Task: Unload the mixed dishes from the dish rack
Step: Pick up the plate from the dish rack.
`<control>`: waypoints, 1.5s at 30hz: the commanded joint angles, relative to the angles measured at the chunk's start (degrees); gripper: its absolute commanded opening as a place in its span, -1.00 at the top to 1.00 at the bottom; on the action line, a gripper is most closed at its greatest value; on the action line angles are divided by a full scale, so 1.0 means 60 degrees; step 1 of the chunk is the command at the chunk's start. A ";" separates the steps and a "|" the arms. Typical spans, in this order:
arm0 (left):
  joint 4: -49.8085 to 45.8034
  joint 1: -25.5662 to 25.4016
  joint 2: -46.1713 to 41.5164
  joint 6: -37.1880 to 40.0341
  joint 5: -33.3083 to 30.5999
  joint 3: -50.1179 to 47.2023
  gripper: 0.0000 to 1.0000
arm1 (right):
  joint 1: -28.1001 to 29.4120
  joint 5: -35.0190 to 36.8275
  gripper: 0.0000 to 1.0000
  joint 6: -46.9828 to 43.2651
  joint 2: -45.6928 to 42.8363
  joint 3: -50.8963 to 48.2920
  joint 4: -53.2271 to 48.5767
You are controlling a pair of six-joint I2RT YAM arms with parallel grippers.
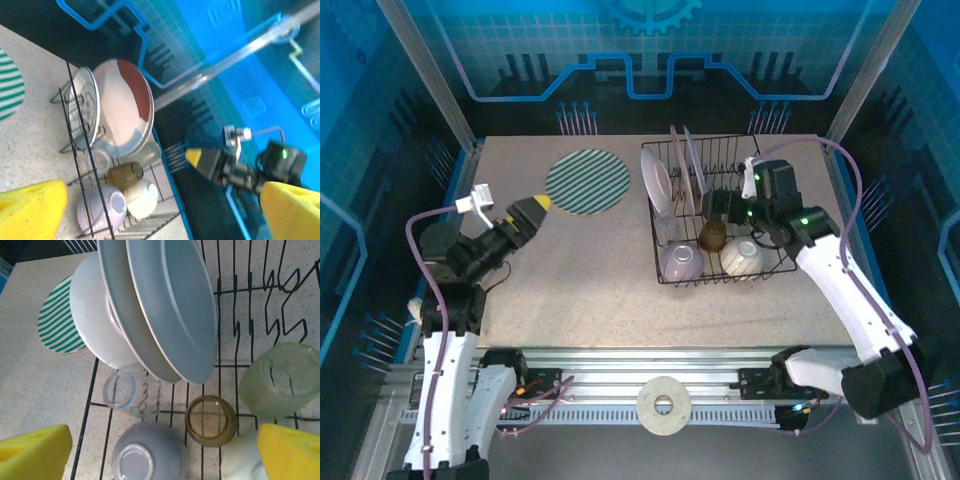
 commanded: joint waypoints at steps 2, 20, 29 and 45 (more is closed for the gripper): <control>-0.0493 -0.0388 -0.0515 0.1572 0.0548 -0.0539 -0.99 | 0.0202 0.0806 -0.86 -0.0275 0.0926 0.1182 0.0050; -0.0562 -0.0652 -0.0604 0.2357 0.1168 -0.0789 -0.99 | 0.0431 0.1478 -0.67 -0.0622 0.4044 0.4491 -0.0964; -0.0658 -0.0893 -0.0560 0.2414 0.1180 -0.0802 -0.99 | 0.0415 0.1551 -0.45 -0.0685 0.5465 0.6186 -0.1798; -0.0846 -0.1085 -0.0652 0.2527 0.1116 -0.0783 -0.99 | 0.0618 0.2956 -0.08 -0.0610 0.6381 0.6677 -0.2254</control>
